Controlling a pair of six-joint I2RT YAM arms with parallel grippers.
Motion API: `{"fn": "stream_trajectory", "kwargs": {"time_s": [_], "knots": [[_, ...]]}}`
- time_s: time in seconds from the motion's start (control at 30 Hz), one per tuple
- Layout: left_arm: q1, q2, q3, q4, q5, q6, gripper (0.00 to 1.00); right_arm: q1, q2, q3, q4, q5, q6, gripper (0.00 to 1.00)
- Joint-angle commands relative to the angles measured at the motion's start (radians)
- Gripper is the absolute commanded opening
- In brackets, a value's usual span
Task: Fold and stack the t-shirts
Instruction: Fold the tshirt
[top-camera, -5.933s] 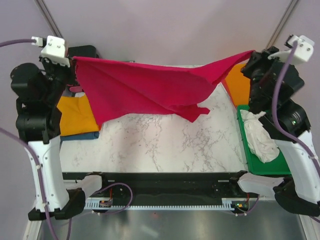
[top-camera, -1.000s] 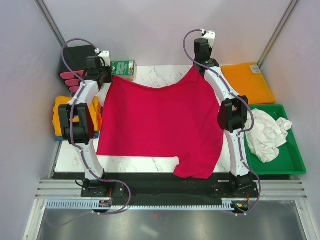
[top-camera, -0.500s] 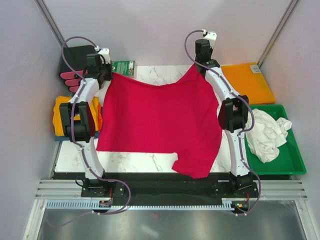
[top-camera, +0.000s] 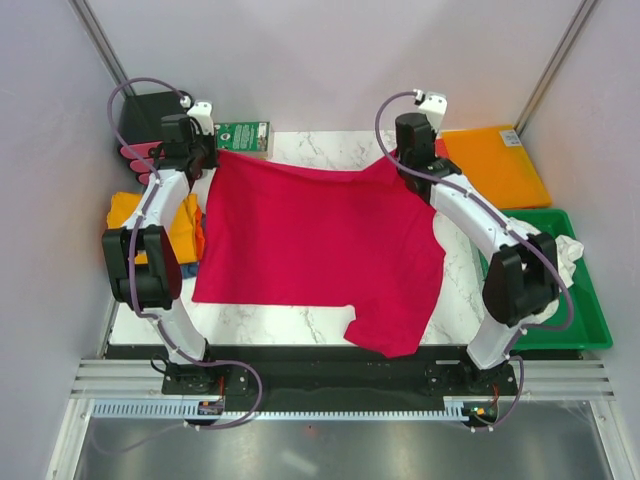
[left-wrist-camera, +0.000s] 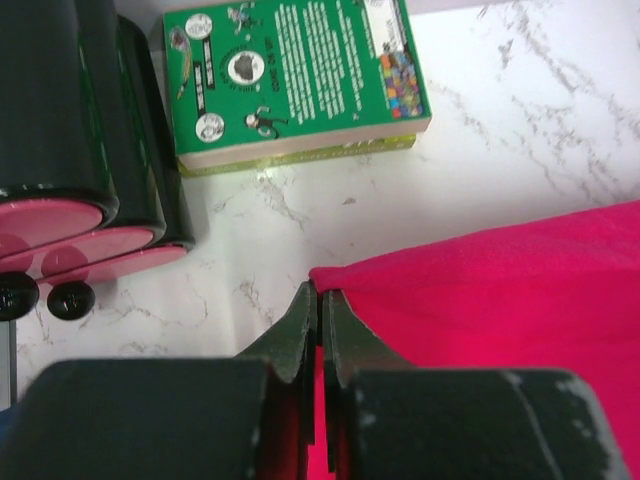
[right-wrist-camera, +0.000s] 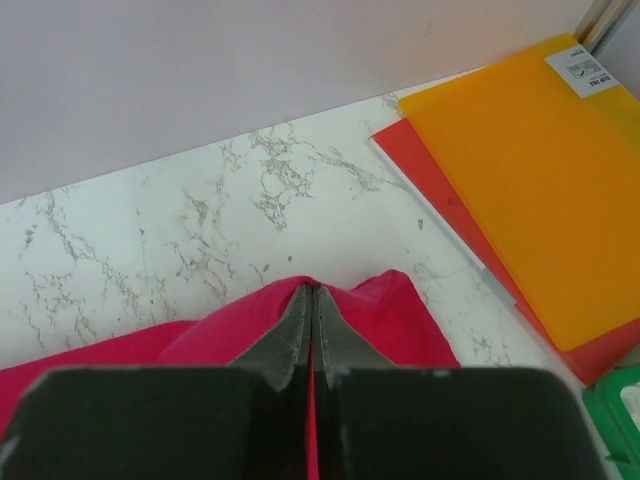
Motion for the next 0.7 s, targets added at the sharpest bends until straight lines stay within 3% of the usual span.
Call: {"fn": "stream_trajectory", "kwargs": {"time_s": [0.0,0.37,0.67], "knots": [[0.019,-0.009,-0.027,0.028,-0.024,0.066,0.02,0.008,-0.089,-0.161,0.05,0.051,0.066,0.0],[0.044,0.051,-0.018,0.025,-0.061,0.081,0.02,0.006,-0.135,-0.332,0.033,0.099,0.132,0.0],[0.058,-0.009,-0.091,0.023,-0.036,0.096,0.02,0.008,-0.231,-0.457,0.044,0.145,0.184,0.0]]}}
